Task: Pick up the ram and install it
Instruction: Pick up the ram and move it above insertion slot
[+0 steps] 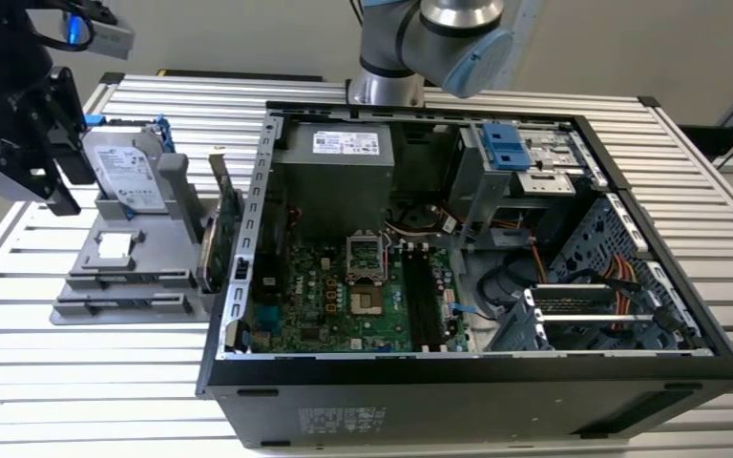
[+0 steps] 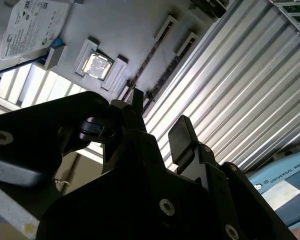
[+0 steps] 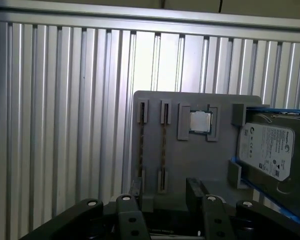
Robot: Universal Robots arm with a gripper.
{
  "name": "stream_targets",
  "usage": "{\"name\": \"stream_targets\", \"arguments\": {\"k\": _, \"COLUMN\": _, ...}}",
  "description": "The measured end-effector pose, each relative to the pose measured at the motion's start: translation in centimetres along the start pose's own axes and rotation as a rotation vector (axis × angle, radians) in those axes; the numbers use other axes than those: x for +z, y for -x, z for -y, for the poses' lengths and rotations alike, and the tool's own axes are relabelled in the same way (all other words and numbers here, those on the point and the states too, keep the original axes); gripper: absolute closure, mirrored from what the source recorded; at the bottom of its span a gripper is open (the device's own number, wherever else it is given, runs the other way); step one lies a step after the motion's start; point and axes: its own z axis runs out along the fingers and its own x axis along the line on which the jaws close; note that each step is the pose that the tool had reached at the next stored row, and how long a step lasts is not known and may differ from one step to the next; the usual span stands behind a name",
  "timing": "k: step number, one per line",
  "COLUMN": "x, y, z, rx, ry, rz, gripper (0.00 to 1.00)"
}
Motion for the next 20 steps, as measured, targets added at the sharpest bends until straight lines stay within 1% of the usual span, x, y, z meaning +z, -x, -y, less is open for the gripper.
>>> {"name": "stream_targets", "arguments": {"k": 10, "x": 0.21, "y": 0.00, "z": -0.01, "rx": 0.000, "ry": 0.0000, "rz": -0.0008, "gripper": 0.00}}
{"name": "stream_targets", "arguments": {"k": 20, "x": 0.43, "y": 0.00, "z": -0.01, "rx": 0.000, "ry": 0.0003, "rz": -0.0060, "gripper": 0.00}}
